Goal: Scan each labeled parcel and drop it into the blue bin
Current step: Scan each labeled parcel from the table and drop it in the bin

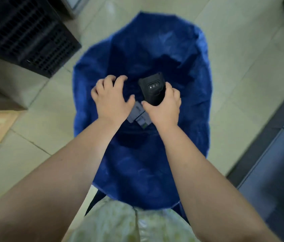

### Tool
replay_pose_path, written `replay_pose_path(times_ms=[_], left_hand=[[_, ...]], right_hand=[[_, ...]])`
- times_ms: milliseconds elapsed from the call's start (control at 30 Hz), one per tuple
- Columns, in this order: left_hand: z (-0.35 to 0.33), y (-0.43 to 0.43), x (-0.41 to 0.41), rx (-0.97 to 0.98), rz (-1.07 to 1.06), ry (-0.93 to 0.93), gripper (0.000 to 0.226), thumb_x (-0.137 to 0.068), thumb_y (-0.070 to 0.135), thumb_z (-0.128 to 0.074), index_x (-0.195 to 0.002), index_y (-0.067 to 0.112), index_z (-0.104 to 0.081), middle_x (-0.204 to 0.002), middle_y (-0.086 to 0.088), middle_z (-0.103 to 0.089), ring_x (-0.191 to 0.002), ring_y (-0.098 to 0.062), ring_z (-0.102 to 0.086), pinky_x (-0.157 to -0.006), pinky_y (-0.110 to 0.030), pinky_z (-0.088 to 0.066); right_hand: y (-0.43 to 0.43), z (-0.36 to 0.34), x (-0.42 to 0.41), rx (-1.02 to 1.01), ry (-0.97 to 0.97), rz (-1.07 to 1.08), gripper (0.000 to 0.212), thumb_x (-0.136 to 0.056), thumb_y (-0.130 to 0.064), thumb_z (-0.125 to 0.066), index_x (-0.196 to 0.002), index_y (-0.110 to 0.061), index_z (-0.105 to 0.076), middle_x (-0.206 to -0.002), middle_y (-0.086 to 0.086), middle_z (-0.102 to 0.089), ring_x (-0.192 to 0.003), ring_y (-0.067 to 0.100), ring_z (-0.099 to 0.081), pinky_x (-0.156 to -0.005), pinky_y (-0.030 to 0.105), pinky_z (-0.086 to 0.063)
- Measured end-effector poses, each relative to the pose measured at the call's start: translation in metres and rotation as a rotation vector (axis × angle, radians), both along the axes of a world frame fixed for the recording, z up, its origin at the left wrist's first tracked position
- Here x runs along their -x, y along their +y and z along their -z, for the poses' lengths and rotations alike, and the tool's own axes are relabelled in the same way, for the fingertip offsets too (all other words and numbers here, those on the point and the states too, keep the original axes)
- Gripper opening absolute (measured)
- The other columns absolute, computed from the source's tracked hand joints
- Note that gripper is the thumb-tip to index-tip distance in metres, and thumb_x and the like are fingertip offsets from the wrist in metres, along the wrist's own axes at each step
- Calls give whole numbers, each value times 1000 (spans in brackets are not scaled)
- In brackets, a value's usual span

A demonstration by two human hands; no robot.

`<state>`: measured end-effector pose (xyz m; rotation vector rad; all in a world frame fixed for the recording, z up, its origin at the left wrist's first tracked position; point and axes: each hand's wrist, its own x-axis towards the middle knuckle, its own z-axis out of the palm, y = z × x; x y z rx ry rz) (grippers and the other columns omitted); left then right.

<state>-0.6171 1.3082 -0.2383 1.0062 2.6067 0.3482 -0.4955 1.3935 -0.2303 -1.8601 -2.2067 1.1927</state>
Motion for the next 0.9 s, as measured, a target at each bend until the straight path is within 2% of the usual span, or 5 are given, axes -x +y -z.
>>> replay_pose_path(times_ms=[233, 533, 733, 833, 900], left_hand=[[-192, -32, 30, -236, -24, 29, 58, -82, 46, -71, -135, 32, -54, -133, -4, -53, -128, -34, -38, -105, -48, -34], [-320, -47, 31, -222, 54, 192, 60, -80, 49, -68, -136, 35, -51, -137, -1, -47, -130, -30, -33, -108, -48, -26], [-361, -90, 14, -234, -176, 220, 62, -79, 49, -68, -136, 36, -49, -135, 3, -47, -127, -27, -34, -105, -45, -27], [-377, -118, -4, -254, -360, 245, 63, -79, 50, -67, -138, 38, -48, -137, 3, -48, -130, -29, -34, -106, -46, -28], [-385, -140, -22, -257, -497, 245, 66, -79, 56, -66, -139, 39, -47, -140, 1, -49, -132, -31, -35, -107, -48, -30]], right_hand=[[-21, -191, 0, -139, 30, -155, 98, -74, -43, -82, -153, -22, -29, -145, 0, -37, -135, 22, -34, -106, 38, -38], [-33, -321, 4, -334, 137, -261, 80, -67, -39, -83, -137, -23, -47, -126, 2, -47, -119, 25, -44, -100, 41, -43], [-39, -357, 10, -389, 184, -470, 67, -66, -36, -82, -124, -22, -52, -119, 2, -48, -116, 27, -46, -96, 43, -44], [-50, -370, 6, -380, 250, -612, 70, -68, -33, -82, -130, -23, -50, -122, -1, -46, -119, 24, -43, -92, 35, -41], [-61, -376, 1, -390, 291, -708, 69, -69, -33, -81, -130, -22, -49, -123, -1, -46, -119, 24, -43, -96, 36, -42]])
